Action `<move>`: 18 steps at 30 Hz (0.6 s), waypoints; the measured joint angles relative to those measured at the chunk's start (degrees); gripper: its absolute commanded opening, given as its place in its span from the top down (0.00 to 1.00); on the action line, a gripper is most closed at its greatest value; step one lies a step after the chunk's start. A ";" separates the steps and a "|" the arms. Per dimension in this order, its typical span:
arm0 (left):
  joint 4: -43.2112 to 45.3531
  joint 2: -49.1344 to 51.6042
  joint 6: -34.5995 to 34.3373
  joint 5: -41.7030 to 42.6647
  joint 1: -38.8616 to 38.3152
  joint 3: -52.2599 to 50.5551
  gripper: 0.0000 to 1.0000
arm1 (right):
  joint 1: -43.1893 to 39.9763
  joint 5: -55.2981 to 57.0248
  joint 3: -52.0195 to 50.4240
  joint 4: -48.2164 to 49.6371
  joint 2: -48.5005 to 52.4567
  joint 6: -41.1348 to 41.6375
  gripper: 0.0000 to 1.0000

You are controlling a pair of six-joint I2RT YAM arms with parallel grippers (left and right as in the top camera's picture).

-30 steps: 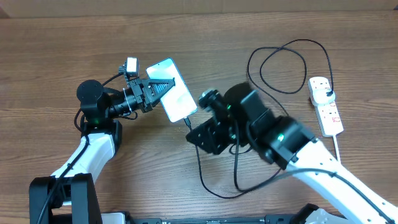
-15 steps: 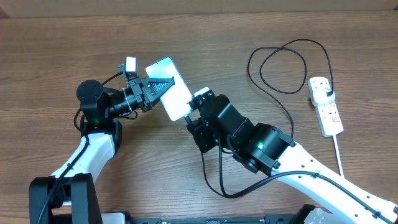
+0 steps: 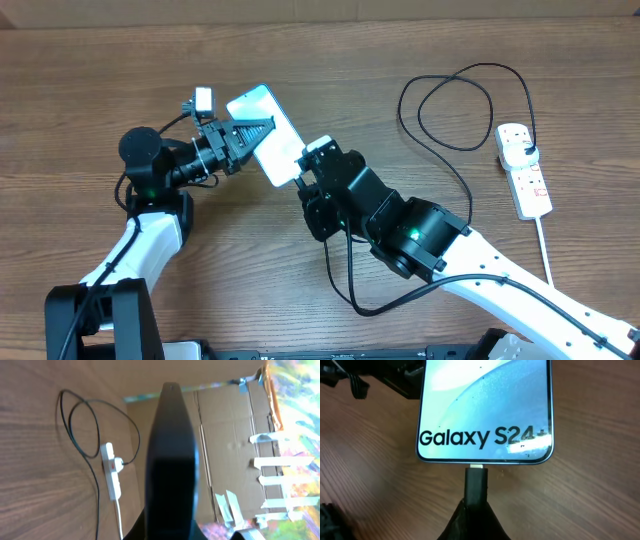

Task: Plug charger to phone and switch on socket
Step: 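Open the right gripper and release the plugged-in cable, then lower the phone flat onto the table with the left gripper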

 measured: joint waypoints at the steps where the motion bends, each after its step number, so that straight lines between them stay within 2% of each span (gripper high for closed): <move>1: 0.02 0.00 0.00 -0.15 0.31 0.26 0.96 | -0.02 0.11 -0.11 0.92 0.13 0.02 0.96; 14: 0.22 0.00 1.49 0.09 0.66 0.81 0.96 | -0.07 0.31 -0.68 2.95 0.26 -1.62 0.96; 18: 0.13 0.00 2.25 0.39 0.59 0.85 0.96 | -0.04 0.17 -0.68 1.86 0.26 -1.84 0.85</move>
